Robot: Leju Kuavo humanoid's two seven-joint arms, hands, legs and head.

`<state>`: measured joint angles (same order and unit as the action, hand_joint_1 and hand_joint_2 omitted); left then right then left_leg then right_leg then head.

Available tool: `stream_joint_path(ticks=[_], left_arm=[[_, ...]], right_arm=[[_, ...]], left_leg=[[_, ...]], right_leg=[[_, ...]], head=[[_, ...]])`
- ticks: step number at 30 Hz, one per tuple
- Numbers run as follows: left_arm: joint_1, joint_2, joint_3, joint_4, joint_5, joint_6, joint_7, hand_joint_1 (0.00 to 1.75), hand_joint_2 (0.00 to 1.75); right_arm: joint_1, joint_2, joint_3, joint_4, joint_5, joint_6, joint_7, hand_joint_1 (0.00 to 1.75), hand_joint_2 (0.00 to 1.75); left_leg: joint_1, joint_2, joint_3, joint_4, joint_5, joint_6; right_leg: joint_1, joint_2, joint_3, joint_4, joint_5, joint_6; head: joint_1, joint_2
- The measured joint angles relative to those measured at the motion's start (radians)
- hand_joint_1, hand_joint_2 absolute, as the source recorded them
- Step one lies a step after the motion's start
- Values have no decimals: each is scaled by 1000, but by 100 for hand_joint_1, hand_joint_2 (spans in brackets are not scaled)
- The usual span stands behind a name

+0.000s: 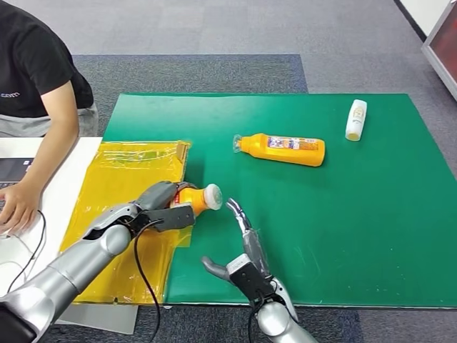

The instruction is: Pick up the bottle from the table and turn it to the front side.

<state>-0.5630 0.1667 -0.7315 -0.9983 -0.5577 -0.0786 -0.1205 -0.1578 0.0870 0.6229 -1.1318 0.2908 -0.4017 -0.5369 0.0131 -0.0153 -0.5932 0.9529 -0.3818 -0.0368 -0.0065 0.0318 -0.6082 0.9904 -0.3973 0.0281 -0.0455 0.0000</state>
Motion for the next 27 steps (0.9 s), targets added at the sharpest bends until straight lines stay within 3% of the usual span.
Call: stream_joint_path(ticks=[1, 2, 9, 20, 23, 27], left_arm=[[0, -7, 6, 12, -4, 9, 1, 1, 44], [2, -15, 12, 24, -7, 17, 2, 0, 0], [24, -57, 51, 103, -33, 51, -15, 0, 0], [43, -85, 93, 125, -117, 118, -17, 0, 0], [58, -84, 99, 87, -166, 198, -40, 0, 0], [111, -82, 135, -86, -138, 375, -174, 0, 0]], right_arm=[[0, 1, 0, 0, 0, 0, 0, 0, 175], [-1, 1, 0, 0, 1, -1, 0, 0, 175], [-5, 2, 0, 2, 8, -3, 0, 0, 175], [-3, 2, 1, 3, 39, -8, 2, 0, 175], [2, 1, 1, 3, 46, -12, 5, 0, 175], [17, -1, 0, -2, 53, -29, 6, 0, 175]], left_leg=[[0, 0, 0, 0, 0, 0], [0, 0, 0, 0, 0, 0], [0, 0, -1, 0, 1, 0], [0, 0, -1, 0, 2, 0], [0, 0, -1, 0, 3, 0], [0, 0, -2, 0, 2, 0]], right_leg=[[0, 0, 0, 0, 0, 0], [0, 0, 0, 0, 1, 0], [0, 0, -2, 0, 2, 0], [0, 0, -2, 0, 3, 0], [0, 0, -2, 0, 3, 0], [0, 0, -2, 0, 3, 0]], head=[[0, 0], [0, 0], [0, 0], [0, 0], [0, 0], [0, 0]])
